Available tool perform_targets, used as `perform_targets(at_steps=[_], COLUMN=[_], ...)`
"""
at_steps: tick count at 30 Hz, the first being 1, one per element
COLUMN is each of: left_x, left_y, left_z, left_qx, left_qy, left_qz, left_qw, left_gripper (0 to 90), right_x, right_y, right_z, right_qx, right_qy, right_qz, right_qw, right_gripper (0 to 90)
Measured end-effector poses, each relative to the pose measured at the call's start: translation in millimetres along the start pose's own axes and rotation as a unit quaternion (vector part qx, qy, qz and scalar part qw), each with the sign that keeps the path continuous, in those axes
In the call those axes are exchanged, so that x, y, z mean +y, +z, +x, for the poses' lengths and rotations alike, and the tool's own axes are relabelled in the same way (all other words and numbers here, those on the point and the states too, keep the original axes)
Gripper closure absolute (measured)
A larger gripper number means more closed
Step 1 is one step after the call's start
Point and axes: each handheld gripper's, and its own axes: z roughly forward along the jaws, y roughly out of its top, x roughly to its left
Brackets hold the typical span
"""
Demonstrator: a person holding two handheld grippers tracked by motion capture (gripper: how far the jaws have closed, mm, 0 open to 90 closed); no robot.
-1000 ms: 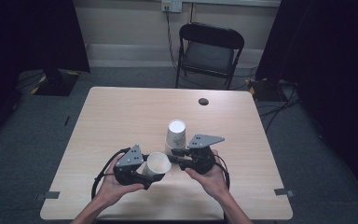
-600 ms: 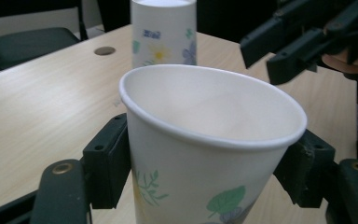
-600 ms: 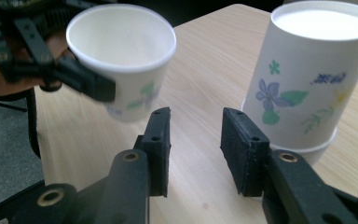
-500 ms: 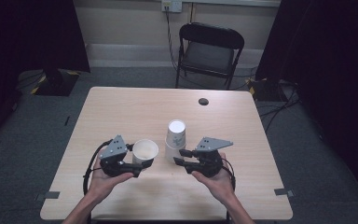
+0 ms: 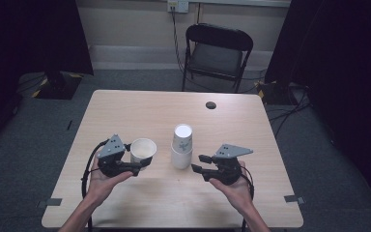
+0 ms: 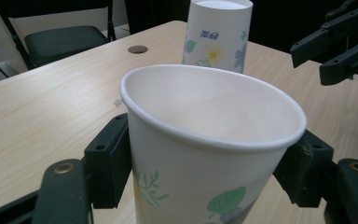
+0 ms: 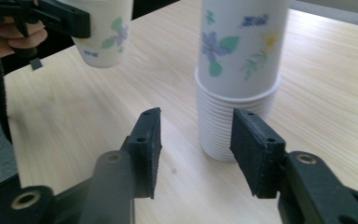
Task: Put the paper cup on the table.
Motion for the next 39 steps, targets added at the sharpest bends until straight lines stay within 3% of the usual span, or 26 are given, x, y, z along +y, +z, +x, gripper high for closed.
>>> perform_targets(at_steps=[4, 11, 22, 33, 39], left_x=[-1.9, -8.9, -24.8, -39.8, -49.8], left_y=[1.7, 9.3, 24.8, 39.2, 46.1], left_z=[8.7, 30.2, 62.0, 73.2, 75.9], left_qx=[0.016, 0.038, 0.08, 0.083, 0.086], left_qy=[0.0, -0.023, -0.055, -0.059, -0.056], left_qz=[0.005, 0.012, 0.03, 0.055, 0.067], left_qw=[0.9999, 0.9989, 0.9949, 0.9933, 0.9925], left_gripper=[29.3, 29.3, 29.6, 29.9, 29.7], right_x=[-8.9, -22.8, -49.2, -71.7, -75.0], right_y=[-2.3, -6.8, -18.4, -20.2, -17.5], right_z=[-8.0, -20.3, -45.8, -66.0, -70.5], right_qx=[-0.013, -0.033, -0.074, -0.102, -0.106], right_qy=[0.014, 0.029, 0.057, 0.083, 0.089], right_qz=[0.0, 0.008, 0.031, 0.055, 0.059], right_qw=[0.9998, 0.999, 0.9951, 0.9898, 0.9886], right_gripper=[46.7, 41.0, 33.4, 32.6, 32.6])
